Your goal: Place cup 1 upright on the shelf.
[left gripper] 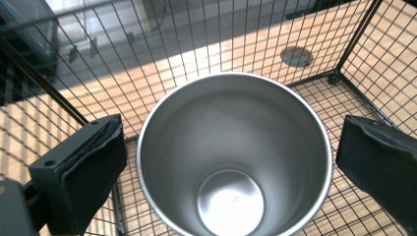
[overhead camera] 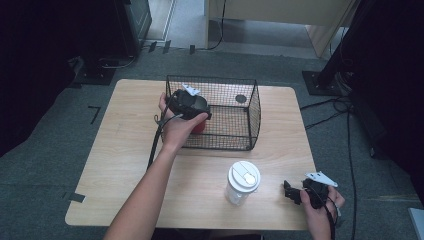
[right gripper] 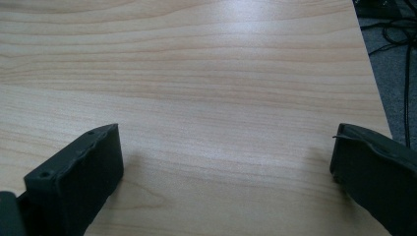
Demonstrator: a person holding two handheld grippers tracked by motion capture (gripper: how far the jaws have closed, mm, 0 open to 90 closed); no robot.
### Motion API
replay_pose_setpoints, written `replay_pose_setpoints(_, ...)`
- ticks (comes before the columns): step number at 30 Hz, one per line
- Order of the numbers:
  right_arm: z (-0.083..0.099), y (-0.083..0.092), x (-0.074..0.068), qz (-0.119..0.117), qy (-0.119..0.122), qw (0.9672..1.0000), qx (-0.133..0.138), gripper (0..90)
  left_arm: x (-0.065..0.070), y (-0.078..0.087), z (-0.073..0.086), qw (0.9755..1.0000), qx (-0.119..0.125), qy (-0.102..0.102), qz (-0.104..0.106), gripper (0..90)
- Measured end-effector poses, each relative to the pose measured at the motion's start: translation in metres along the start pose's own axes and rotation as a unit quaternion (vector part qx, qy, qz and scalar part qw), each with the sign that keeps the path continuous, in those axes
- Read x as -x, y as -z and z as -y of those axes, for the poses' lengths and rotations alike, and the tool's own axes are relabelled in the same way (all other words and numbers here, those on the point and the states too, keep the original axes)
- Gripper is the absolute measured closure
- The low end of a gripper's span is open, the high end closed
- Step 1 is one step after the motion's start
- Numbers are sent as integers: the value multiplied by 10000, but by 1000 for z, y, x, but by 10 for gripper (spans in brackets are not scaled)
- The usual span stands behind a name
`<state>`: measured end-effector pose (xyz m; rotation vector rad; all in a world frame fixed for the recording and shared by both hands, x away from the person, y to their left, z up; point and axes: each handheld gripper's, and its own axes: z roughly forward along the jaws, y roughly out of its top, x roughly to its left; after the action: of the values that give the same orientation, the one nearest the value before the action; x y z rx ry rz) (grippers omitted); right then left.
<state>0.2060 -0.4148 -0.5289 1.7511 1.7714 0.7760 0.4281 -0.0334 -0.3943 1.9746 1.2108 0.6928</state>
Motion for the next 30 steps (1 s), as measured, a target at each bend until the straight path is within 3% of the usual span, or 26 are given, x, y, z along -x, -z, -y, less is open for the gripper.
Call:
replay_pose_setpoints(17, 0, 0, 0, -1, -1, 10000, -1, 0, -4, 57, 9, 9973, 715, -165, -70, 0)
replay_pose_setpoints(22, 0, 0, 0, 0, -2, 10000, 0, 0, -8, 76, 21, 9960, 896, -55, 18, 0)
replay_pose_setpoints(30, 0, 0, 0, 1, 3, 10000, -2, 0, -11, 92, 41, 9950, 1000, -31, 33, 0)
